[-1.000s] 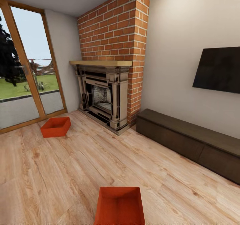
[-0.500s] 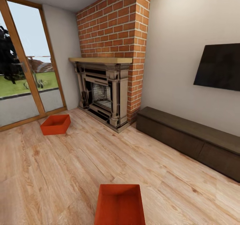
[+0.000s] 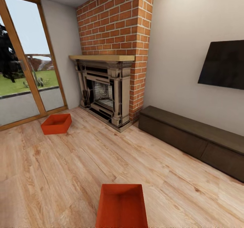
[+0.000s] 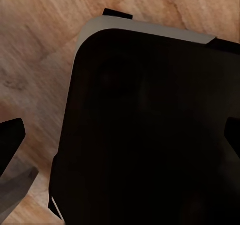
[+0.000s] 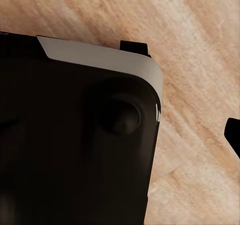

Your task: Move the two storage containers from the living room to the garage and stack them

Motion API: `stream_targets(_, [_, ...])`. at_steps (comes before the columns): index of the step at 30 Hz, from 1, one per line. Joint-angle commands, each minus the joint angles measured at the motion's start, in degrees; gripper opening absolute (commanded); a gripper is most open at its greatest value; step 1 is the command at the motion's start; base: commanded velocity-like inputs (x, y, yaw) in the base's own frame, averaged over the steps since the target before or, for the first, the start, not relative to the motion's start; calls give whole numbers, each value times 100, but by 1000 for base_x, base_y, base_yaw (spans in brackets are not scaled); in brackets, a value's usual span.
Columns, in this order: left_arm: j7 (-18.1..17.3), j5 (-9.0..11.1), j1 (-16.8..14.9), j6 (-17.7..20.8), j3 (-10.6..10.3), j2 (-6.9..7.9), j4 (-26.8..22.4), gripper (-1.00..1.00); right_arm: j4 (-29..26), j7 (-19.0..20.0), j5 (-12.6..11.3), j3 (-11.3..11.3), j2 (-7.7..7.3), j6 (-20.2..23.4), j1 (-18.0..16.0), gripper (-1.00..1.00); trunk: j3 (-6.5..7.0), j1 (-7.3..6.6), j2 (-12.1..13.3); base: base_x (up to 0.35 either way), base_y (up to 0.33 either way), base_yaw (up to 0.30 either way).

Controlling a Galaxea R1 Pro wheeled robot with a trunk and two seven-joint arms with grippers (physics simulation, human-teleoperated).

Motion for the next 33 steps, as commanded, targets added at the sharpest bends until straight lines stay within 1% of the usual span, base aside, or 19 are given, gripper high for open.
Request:
stream_targets(1, [4, 9, 1, -11, 30, -3, -2, 100, 17, 18, -57, 43, 0, -35, -7, 100, -14, 0, -3, 0, 0, 0])
stream_targets(33, [9, 9, -1, -11, 21, 4, -1, 100, 17, -34, -85, 0, 5, -76, -7, 100, -310, 0, -3, 0, 0, 0])
